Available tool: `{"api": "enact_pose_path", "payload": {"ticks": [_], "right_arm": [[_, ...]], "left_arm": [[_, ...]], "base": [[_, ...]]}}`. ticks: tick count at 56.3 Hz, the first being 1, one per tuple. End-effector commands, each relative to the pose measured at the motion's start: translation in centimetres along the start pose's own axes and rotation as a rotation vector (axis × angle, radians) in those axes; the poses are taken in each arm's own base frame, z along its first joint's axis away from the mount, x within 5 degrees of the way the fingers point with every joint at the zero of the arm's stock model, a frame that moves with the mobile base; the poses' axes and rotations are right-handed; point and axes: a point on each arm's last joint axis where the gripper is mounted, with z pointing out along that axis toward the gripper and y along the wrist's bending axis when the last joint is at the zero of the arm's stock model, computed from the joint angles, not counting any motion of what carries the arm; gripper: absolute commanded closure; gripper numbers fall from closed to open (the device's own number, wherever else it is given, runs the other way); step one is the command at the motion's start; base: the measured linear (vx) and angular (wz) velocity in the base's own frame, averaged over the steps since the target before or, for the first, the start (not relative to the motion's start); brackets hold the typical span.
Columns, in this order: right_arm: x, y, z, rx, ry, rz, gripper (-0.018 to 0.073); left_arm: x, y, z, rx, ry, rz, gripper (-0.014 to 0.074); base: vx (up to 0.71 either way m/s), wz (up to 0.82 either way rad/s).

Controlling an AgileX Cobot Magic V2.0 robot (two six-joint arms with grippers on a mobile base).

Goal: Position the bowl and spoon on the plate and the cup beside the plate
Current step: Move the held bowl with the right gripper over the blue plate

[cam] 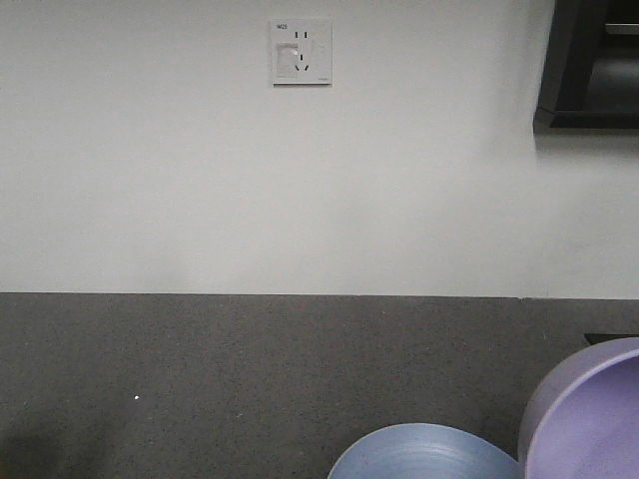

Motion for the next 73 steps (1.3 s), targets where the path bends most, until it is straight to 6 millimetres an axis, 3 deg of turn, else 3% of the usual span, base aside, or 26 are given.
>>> {"api": "enact_pose_path", "payload": {"ticks": [1, 73], "right_arm": [[-1.2, -0.5, -0.2, 0.051, -0.065, 0.015, 0.0568], [-1.4, 0.0, -0.1, -0.017, -0.087, 0.067, 0.0568]], "left_arm": [[-1.4, 0.1, -0.3, -0.021, -0.088, -0.021, 0.0599], [-1.0, 0.3, 0.9, -0.019, -0.042, -0.029, 0.0599]], "base": [[0.0, 0.0], [0.0, 0.0]]}}
